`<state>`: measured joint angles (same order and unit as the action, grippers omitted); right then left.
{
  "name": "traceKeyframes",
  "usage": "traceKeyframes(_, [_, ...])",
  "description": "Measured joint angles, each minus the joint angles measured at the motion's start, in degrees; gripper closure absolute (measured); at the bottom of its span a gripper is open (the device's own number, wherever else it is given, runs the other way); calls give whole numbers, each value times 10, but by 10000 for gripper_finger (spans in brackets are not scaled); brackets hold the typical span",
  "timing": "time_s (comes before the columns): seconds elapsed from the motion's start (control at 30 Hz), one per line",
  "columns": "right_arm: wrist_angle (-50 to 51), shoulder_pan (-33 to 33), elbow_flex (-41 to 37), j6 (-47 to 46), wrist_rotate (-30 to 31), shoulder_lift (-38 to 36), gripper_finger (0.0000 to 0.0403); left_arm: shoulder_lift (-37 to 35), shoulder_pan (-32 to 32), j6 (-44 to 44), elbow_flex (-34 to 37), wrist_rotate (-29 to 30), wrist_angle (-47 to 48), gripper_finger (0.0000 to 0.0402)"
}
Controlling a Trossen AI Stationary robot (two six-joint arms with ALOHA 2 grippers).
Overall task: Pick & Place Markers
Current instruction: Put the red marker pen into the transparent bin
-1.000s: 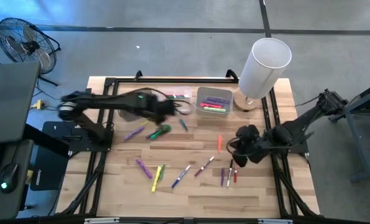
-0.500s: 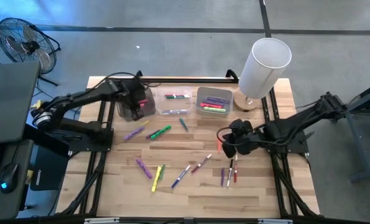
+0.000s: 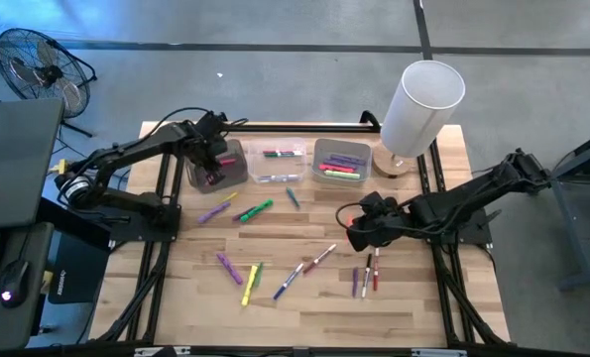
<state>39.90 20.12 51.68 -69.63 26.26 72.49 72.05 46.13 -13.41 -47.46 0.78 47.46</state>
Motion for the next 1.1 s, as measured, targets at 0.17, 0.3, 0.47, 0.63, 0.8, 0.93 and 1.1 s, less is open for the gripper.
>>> traceKeyframes(0.17, [-27,0,0,17,2,0,400,-2,0,4,-1,-10,13,201])
traceKeyframes(0.3, [-41,0,0,51,2,0,402,-19,-2,38,-1,-78,45,200])
traceKeyframes(0.47, [-50,0,0,90,31,0,402,-84,-47,89,-1,-95,64,236])
traceKeyframes(0.63, [-71,-6,-1,79,93,0,402,-169,-127,158,-1,-88,55,314])
traceKeyframes(0.8, [-113,-24,-1,93,102,0,402,-225,-217,224,-2,-76,32,393])
traceKeyframes(0.93, [-128,-37,-1,98,94,0,403,-232,-282,270,-2,-25,28,388])
traceKeyframes(1.1, [-107,-52,-1,38,1,0,403,-222,-354,298,-2,0,10,398])
